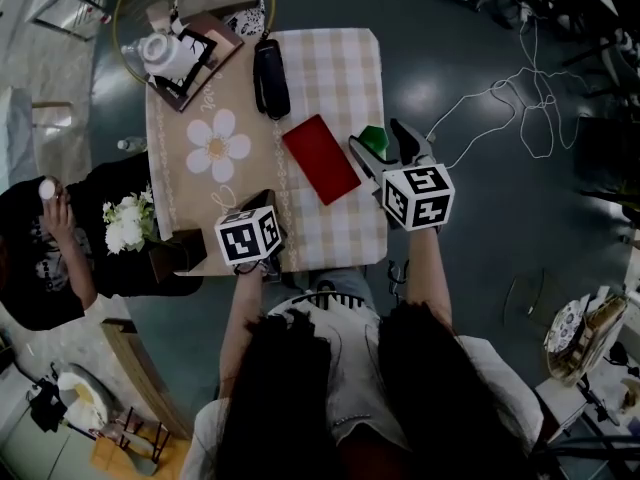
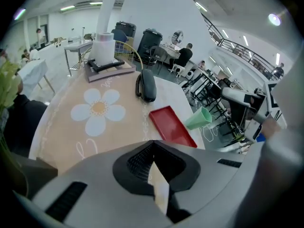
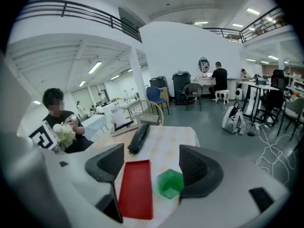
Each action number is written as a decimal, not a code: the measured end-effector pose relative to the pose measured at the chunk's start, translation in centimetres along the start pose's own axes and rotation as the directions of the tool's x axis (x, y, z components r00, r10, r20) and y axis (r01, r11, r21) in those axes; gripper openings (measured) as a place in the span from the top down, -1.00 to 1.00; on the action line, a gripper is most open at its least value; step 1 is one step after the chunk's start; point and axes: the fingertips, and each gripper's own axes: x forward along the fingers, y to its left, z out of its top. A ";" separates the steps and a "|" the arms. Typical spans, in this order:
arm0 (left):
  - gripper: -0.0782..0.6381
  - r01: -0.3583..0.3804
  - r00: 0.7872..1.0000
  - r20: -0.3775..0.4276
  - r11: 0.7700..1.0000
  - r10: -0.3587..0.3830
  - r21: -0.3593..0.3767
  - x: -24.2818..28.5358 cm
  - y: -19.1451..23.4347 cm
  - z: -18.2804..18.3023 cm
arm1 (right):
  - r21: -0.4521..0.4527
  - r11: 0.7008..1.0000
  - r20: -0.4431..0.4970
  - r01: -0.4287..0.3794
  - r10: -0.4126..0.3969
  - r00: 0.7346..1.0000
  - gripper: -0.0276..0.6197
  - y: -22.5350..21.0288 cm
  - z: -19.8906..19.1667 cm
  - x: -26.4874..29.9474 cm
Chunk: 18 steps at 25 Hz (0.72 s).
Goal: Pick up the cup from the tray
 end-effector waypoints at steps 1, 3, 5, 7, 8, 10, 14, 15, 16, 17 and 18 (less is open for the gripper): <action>0.76 0.010 1.000 0.013 1.000 -0.010 0.004 -0.3 -0.3 0.4 | -0.003 1.000 0.012 -0.022 0.022 1.000 -0.23 0.8 0.2 -0.6; 0.76 0.035 0.999 0.040 0.999 -0.035 0.012 -0.9 -1.1 1.3 | -0.021 1.000 0.028 -0.021 0.021 0.999 -0.15 1.9 0.2 -1.6; 0.76 0.063 0.996 0.066 0.998 -0.065 0.028 -1.5 -2.0 2.2 | -0.006 1.000 0.033 0.023 -0.023 0.999 0.27 2.0 -0.4 -2.1; 0.76 0.086 0.992 0.083 0.995 -0.090 0.051 -2.0 -2.9 3.0 | 0.039 0.997 0.015 0.060 -0.061 0.998 0.42 2.1 -1.6 -2.3; 0.76 0.097 0.991 0.087 0.993 -0.102 0.061 -2.1 -3.3 3.1 | 0.060 0.995 0.002 0.075 -0.075 0.997 0.60 2.2 -2.3 -2.5; 0.76 0.115 0.988 0.090 0.990 -0.122 0.076 -2.3 -4.0 3.2 | 0.091 0.992 -0.018 0.084 -0.082 0.996 0.87 2.9 -3.5 -2.9; 0.76 0.141 0.986 0.075 0.983 -0.150 0.115 -2.2 -5.2 2.8 | 0.202 0.977 -0.031 0.070 -0.065 0.997 0.88 4.3 -5.2 -2.8; 0.76 0.148 0.985 0.069 0.981 -0.157 0.127 -2.2 -5.6 2.5 | 0.224 0.971 -0.038 0.078 -0.071 0.997 0.88 4.5 -5.7 -2.8; 0.76 0.155 0.984 0.064 0.978 -0.165 0.137 -2.2 -5.8 2.3 | 0.230 0.969 -0.048 0.089 -0.080 0.996 0.88 4.7 -6.1 -2.8; 0.76 0.162 0.983 0.061 0.976 -0.172 0.143 -2.3 -6.0 2.1 | 0.219 0.970 -0.061 0.102 -0.091 0.994 0.88 4.9 -6.6 -2.8; 0.76 0.168 0.982 0.060 0.975 -0.178 0.146 -2.4 -6.1 2.0 | 0.201 0.973 -0.074 0.117 -0.104 0.992 0.88 5.2 -6.9 -2.8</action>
